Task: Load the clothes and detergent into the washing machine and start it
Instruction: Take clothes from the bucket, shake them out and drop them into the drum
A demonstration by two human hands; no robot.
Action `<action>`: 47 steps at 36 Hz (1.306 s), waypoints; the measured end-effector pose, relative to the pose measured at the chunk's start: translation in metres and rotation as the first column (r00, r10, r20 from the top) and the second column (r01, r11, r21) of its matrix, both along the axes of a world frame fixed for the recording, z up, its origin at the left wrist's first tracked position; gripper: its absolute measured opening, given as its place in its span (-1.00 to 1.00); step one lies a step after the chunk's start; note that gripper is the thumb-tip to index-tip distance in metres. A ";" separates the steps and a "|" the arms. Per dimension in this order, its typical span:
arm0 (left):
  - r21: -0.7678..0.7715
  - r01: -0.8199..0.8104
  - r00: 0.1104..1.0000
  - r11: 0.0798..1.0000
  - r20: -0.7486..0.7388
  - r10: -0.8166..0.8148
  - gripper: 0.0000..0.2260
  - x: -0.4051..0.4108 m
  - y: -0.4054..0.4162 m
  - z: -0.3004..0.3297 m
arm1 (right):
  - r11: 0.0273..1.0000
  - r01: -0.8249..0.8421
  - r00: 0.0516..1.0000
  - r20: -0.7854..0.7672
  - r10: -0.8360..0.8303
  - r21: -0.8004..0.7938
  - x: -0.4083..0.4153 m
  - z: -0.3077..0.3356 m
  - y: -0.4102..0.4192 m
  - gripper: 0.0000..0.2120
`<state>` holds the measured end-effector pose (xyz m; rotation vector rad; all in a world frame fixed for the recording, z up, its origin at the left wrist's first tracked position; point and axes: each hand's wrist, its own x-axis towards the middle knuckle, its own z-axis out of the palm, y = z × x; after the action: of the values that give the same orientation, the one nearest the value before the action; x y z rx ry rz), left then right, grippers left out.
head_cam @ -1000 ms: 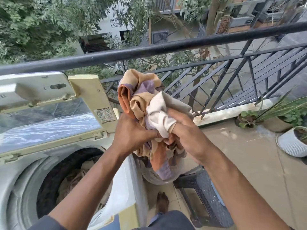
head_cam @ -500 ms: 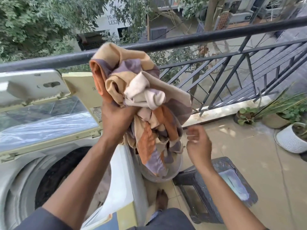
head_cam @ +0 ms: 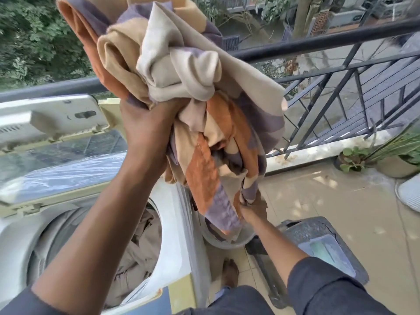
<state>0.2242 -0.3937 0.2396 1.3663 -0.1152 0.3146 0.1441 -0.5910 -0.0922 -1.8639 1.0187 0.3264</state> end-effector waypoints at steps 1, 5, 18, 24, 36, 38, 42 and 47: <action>0.010 0.003 1.000 1.000 0.006 -0.003 -0.59 0.000 0.001 -0.001 | 0.999 -0.053 0.998 -0.043 0.053 -0.008 0.003 0.006 -0.001 -0.27; 0.076 -0.028 0.999 0.997 -0.040 0.031 -0.53 0.002 0.002 -0.014 | 0.997 -0.004 0.996 -0.090 -0.003 -0.082 0.006 0.024 -0.017 -0.73; 0.557 0.050 0.998 0.829 -0.069 -0.014 -0.44 0.007 0.010 -0.070 | 0.932 0.243 0.896 0.305 -0.322 0.270 -0.017 0.145 -0.047 -0.76; 0.717 0.143 0.988 0.682 -0.065 -0.139 -0.43 0.008 0.020 -0.088 | 0.965 0.039 0.823 0.539 -0.179 0.261 -0.016 0.206 -0.046 -0.76; 0.796 0.299 0.914 0.526 -0.080 -0.398 -0.03 0.002 0.013 -0.102 | 0.937 -0.343 0.751 0.620 0.226 0.073 0.004 0.278 0.022 -0.39; 0.777 0.336 0.908 0.533 -0.116 -0.402 0.05 0.000 0.012 -0.104 | 0.922 -0.387 0.712 0.645 0.277 0.032 0.004 0.285 0.031 -0.46; 0.738 0.323 0.917 0.592 -0.090 -0.388 -0.07 -0.006 0.006 -0.105 | 0.871 -0.485 0.668 0.608 0.430 -0.083 0.003 0.295 0.045 -0.58; 0.705 0.175 0.974 0.687 -0.021 -0.227 -0.28 -0.012 -0.001 -0.105 | 0.811 -0.557 0.628 0.548 0.553 -0.179 0.009 0.292 0.043 -0.60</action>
<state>0.2118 -0.3943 0.1342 2.0919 -0.4852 0.1232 0.1527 -0.5476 0.1993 -2.0520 -0.0077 0.0909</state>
